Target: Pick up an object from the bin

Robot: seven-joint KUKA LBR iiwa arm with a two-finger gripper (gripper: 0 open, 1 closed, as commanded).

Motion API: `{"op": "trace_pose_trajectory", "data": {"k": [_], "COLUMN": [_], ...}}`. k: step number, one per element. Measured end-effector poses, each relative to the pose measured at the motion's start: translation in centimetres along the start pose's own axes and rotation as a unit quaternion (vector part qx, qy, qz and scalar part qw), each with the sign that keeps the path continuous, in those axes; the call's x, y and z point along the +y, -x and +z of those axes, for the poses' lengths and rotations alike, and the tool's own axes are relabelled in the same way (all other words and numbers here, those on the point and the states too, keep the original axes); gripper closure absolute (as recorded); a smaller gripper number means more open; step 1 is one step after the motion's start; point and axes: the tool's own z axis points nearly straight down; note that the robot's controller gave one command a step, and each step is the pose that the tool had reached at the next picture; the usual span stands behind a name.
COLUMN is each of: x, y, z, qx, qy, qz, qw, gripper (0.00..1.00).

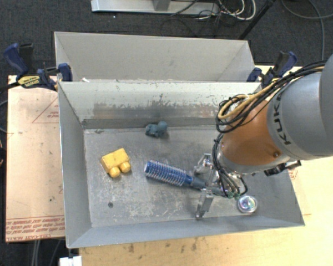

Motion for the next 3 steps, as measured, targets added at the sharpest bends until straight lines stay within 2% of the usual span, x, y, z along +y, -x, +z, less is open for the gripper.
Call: {"op": "trace_pose_trajectory", "data": {"k": [1,2,3], "x": [0.1,2.5,1.2], "y": [0.1,-2.8,-1.0], "z": [-0.1,0.2,-13.8], "qx": [-0.0017,-0.0012,0.0019], "qy": [0.001,0.001,0.001], "qz": [-0.001,-0.13,-0.085], "qw": [1.0,0.9915,0.9964], "gripper": [1.0,1.0,1.0]}}
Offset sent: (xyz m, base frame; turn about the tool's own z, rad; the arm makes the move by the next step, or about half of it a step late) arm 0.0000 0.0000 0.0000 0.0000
